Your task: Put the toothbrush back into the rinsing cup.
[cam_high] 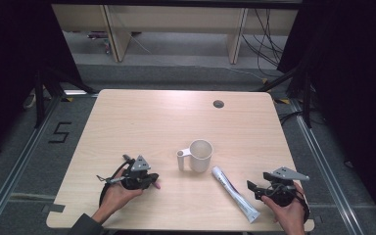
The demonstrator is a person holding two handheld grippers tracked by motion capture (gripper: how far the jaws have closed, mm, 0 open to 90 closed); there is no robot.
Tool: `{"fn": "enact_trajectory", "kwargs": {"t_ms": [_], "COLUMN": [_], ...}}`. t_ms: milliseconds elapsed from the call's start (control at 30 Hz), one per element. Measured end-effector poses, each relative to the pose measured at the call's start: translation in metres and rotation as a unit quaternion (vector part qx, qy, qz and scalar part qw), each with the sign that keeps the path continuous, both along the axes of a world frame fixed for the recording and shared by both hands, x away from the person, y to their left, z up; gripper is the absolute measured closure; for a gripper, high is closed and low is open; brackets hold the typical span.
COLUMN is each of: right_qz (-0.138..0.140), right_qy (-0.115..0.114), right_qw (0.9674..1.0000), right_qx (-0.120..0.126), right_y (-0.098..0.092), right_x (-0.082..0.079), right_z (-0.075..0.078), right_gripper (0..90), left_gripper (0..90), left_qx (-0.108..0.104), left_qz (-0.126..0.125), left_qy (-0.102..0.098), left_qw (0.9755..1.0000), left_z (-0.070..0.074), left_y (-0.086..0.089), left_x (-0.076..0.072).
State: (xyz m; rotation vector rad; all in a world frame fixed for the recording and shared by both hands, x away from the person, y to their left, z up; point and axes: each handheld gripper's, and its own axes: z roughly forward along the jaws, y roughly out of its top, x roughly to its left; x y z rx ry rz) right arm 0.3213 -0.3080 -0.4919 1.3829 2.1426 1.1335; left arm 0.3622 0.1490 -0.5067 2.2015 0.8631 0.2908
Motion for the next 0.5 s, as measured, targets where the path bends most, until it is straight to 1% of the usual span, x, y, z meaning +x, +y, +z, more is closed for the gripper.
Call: {"fn": "enact_trajectory", "kwargs": {"t_ms": [33,67,100,133,267,300,400,467,500], "right_qz": [-0.002,0.000,0.000,0.000,0.000,0.001,-0.001,0.000,-0.001], "right_qy": [-0.005,-0.008,-0.007,-0.014,-0.009,-0.009,-0.012,-0.013,-0.015], "right_qw": [1.0000,0.9999,0.9999,0.9998,0.9999,0.9999,0.9998,0.9999,0.9998], "right_qx": [-0.006,-0.012,-0.010,-0.011,-0.010,-0.010,-0.012,-0.009,-0.012], "right_y": [-0.001,-0.002,-0.002,-0.001,0.000,0.000,-0.001,-0.001,-0.001], "right_x": [0.000,0.000,0.000,0.000,0.000,0.000,0.000,-0.001,0.000], "right_z": [0.000,0.001,0.001,0.000,0.000,0.000,0.000,0.001,0.000], "right_gripper": [25.4,25.4,25.4,25.3,25.4,25.4,25.4,25.4,25.4], "left_gripper": [88.7,88.7,88.7,88.7,88.4,88.2,87.9,87.8,87.7], "left_qx": [-0.004,-0.001,0.007,0.010,0.017,0.016,0.023,0.028,0.028], "left_qz": [-0.004,-0.006,-0.008,-0.010,-0.019,-0.018,-0.019,-0.019,-0.023], "left_qy": [0.002,0.001,-0.001,-0.002,-0.001,0.000,0.000,0.000,0.002], "left_qw": [1.0000,1.0000,0.9999,0.9999,0.9997,0.9997,0.9996,0.9994,0.9994], "left_z": [0.000,0.001,0.002,0.002,0.002,0.002,0.002,0.002,0.003], "left_y": [0.001,0.002,0.004,0.005,0.013,0.014,0.020,0.024,0.027], "left_x": [-0.002,-0.005,-0.008,-0.010,-0.019,-0.020,-0.024,-0.027,-0.028]}}
